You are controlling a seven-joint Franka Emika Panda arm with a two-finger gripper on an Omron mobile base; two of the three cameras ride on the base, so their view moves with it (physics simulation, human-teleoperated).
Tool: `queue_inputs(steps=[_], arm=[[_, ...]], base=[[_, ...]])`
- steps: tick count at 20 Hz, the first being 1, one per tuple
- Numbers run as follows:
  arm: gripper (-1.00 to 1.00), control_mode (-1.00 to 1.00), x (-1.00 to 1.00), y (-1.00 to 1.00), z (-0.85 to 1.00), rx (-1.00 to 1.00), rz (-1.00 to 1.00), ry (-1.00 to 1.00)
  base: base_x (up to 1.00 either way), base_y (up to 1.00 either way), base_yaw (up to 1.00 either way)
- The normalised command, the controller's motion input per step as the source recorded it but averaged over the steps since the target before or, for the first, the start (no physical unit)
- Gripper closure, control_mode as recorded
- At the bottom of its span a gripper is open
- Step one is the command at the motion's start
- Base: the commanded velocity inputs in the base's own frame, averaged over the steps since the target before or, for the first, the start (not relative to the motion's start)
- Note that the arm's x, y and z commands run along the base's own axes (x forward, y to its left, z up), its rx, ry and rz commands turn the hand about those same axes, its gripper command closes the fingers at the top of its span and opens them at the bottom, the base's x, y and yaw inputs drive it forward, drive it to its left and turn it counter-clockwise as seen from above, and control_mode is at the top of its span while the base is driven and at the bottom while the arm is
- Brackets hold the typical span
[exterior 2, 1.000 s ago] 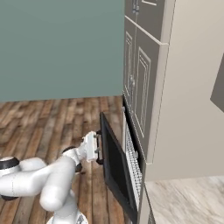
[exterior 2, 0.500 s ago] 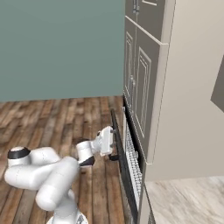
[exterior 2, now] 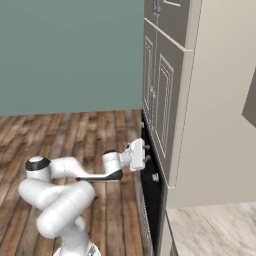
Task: Place the fish on the top rack of the oven, and slide the tray back inside. Close the oven door.
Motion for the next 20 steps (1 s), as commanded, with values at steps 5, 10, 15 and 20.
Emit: queue_inputs(steps=[5,10,15,20], arm=[[-1.00,-1.00,0.04,-0.58,-0.51,0.00,0.01,-0.05],[-1.00,-1.00,0.01,-0.64,-0.45,0.00,0.03,-0.10],[-1.00,-1.00,-0.02,-0.50,-0.27,0.00,0.02,-0.09],[-1.00,-1.00,-0.46,-0.05,-0.02,0.01,0.08,-0.11]], base=[[0.00,0.00,0.00],[0.00,0.00,0.00],[0.00,0.00,0.00],[0.00,0.00,0.00]])
